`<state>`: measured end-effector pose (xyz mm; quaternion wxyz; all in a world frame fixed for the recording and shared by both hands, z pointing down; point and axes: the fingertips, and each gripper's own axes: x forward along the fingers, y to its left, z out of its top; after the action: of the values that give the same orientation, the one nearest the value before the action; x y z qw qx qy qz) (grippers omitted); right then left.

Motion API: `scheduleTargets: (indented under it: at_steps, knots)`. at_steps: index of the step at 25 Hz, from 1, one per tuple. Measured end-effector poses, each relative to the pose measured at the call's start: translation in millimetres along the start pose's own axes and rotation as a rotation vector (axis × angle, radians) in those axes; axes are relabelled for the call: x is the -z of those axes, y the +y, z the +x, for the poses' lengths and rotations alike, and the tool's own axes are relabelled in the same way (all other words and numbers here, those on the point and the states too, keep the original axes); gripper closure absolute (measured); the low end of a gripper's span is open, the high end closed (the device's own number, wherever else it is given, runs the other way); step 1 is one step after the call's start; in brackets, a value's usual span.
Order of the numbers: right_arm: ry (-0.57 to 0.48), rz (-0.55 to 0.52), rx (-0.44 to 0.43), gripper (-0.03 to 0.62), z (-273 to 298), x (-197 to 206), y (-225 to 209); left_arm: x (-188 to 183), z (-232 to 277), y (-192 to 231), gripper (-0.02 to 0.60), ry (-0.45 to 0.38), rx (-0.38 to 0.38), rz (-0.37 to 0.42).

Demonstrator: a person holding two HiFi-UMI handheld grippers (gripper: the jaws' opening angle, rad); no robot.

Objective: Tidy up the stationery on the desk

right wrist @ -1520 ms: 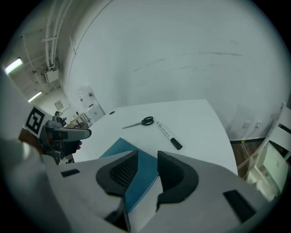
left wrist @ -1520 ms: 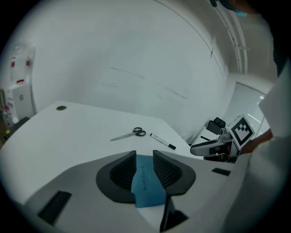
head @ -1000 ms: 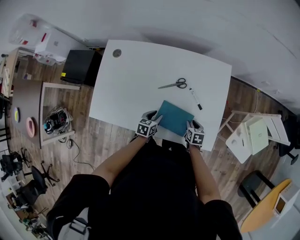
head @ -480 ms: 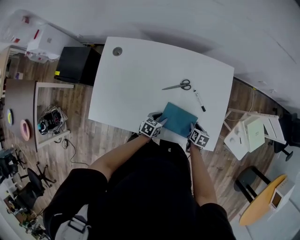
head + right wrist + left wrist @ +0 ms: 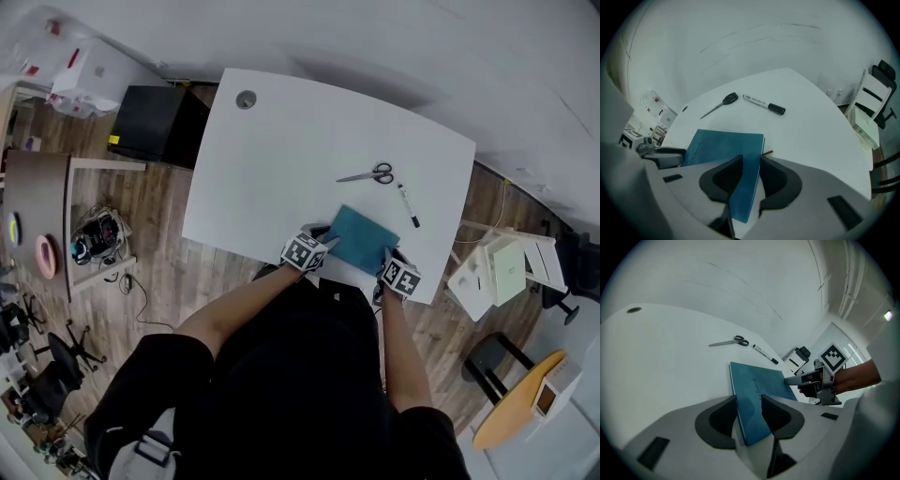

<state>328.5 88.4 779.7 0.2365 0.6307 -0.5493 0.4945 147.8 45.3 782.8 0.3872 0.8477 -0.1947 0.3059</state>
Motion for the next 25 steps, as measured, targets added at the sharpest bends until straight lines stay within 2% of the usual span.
scheduleTargets:
  at_steps: [2, 6, 10, 17, 21, 25]
  knots:
    - [0.012, -0.006, -0.014, 0.471, 4, 3, 13, -3, -9, 10, 0.426, -0.011, -0.011, 0.019]
    - [0.03, -0.035, -0.052, 0.471, 16, 5, 52, -7, -33, 43, 0.426, -0.031, -0.082, 0.081]
    - [0.042, -0.078, -0.08, 0.471, 26, 4, 91, -3, -57, 76, 0.426, -0.024, -0.114, 0.059]
    - [0.063, -0.144, -0.131, 0.471, 44, 8, 162, -10, -101, 136, 0.426, -0.079, -0.194, 0.04]
    - [0.069, -0.156, -0.148, 0.471, 49, 15, 194, -14, -119, 161, 0.426, -0.084, -0.208, 0.037]
    - [0.053, -0.16, -0.141, 0.47, 52, 20, 217, -13, -134, 178, 0.426, -0.072, -0.198, 0.077]
